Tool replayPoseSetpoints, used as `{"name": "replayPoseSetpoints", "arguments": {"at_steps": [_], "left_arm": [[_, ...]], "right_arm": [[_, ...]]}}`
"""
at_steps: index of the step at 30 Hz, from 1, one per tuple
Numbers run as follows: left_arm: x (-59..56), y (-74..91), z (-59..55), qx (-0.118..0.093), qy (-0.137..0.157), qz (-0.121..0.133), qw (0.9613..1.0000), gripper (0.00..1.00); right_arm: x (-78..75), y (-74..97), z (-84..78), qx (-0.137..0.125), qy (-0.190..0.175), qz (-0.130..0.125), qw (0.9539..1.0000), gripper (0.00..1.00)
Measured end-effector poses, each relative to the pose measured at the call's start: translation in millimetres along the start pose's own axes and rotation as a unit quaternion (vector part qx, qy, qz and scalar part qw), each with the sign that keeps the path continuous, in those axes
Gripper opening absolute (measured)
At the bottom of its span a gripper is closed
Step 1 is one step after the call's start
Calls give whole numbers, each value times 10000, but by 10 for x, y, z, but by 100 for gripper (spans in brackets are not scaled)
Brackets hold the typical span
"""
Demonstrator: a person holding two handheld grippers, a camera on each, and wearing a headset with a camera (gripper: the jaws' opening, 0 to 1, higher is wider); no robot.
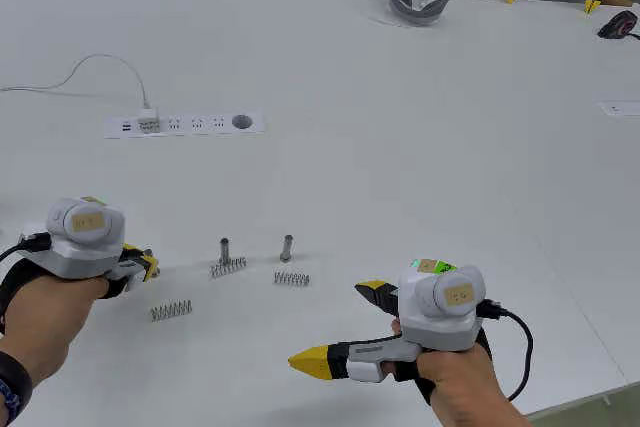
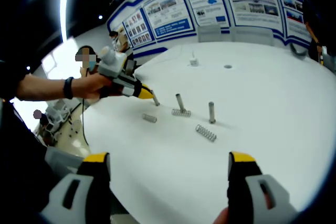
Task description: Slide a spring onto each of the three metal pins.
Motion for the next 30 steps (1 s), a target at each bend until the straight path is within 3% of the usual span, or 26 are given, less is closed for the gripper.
{"name": "replayPoseSetpoints", "arguments": {"at_steps": [13, 30], "left_arm": [[32, 104, -110, 29, 151, 49, 9999, 25], [-5, 391, -413, 136, 372, 163, 9991, 33]], "right_arm": [[19, -21, -16, 23, -3, 35, 10000, 94], [43, -111, -32, 70, 20, 136, 9999, 94]]}}
Point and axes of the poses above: the centre of the closed fingertips' face, and the gripper's own axes: y roughly backward along the fingers, x roughly to its left, z roughly out of its top, the point moved 6 cm from there along y, roughly backward along the fingers, and after that the axes turned 14 degrees about -x, right-handed, at the moved point
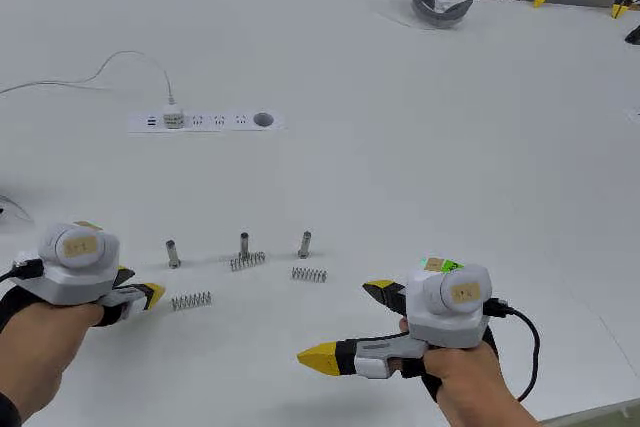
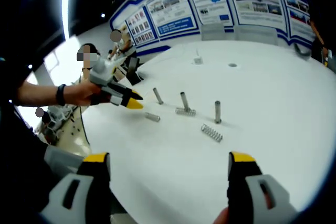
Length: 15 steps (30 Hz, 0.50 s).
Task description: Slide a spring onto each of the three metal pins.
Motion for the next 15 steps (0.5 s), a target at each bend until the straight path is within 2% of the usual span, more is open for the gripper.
{"name": "replayPoseSetpoints", "arguments": {"at_steps": [5, 8, 15], "left_arm": [[-27, 101, -58, -78, 121, -19, 9999, 38], [-43, 155, -79, -105, 84, -16, 9999, 40], [-72, 285, -61, -310, 131, -45, 9994, 45]], "right_arm": [[10, -29, 3, 26, 18, 45, 10000, 94], [9, -46, 9, 19, 21, 66, 10000, 94], [17, -87, 16, 36, 47, 121, 9999, 94]]}}
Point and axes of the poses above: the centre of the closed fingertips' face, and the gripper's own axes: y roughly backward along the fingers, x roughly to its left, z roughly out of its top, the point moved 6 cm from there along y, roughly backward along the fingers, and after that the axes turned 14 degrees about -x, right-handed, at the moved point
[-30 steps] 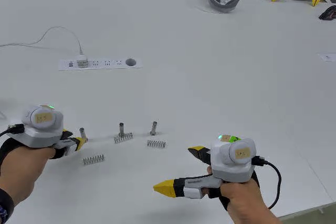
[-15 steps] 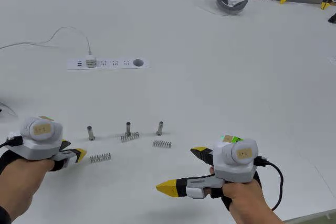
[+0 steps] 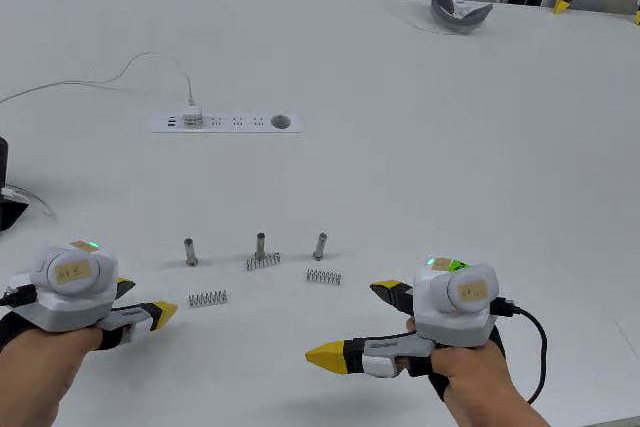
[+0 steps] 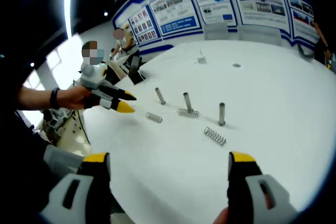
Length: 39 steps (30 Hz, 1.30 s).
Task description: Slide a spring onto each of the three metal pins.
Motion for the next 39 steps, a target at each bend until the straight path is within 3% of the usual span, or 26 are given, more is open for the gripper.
{"name": "replayPoseSetpoints", "arguments": {"at_steps": [12, 24, 39], "left_arm": [[-94, 228, -14, -314, 36, -63, 9995, 58], [-133, 408, -51, -446, 37, -144, 9989, 71], [-133, 369, -7, -328, -270, -508, 9978, 79]], "right_arm": [[23, -57, 0, 15, 30, 73, 10000, 94], [66, -103, -37, 69, 36, 121, 9999, 94], [81, -128, -11, 140, 115, 156, 9997, 95]]}}
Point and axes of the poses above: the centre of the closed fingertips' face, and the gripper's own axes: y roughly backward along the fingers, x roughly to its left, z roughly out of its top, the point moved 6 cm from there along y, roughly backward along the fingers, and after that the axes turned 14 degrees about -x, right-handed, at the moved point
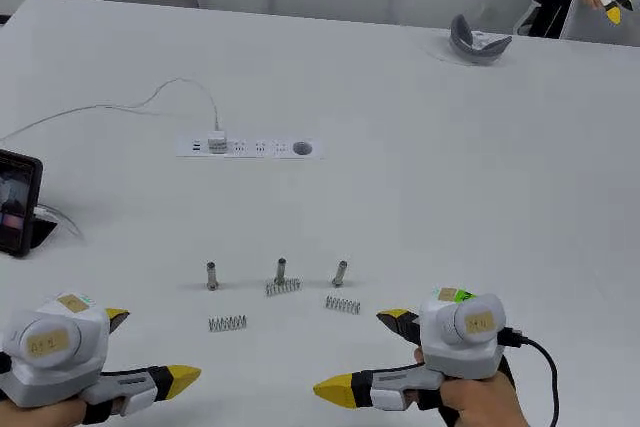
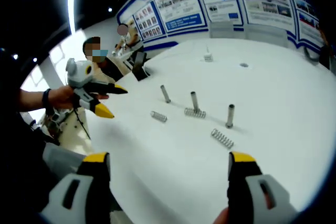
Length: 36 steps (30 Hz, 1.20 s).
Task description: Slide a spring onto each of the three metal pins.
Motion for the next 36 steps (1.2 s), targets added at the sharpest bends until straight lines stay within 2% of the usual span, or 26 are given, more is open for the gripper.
{"name": "replayPoseSetpoints", "arguments": {"at_steps": [12, 19, 23, 36], "left_arm": [[-81, -179, 50, 162, -370, -447, 9982, 78], [-151, -308, 133, 199, -544, -742, 9956, 77], [-204, -376, 146, 298, -734, -936, 9925, 76], [-237, -520, 132, 496, -879, -1176, 9879, 71]], "right_arm": [[-8, 44, -14, 89, 93, -20, 9999, 95], [-18, 99, -24, 93, 117, -62, 9999, 95], [-26, 123, -27, 83, 109, -83, 9999, 95], [-52, 157, -35, 95, 115, -110, 9998, 95]]}}
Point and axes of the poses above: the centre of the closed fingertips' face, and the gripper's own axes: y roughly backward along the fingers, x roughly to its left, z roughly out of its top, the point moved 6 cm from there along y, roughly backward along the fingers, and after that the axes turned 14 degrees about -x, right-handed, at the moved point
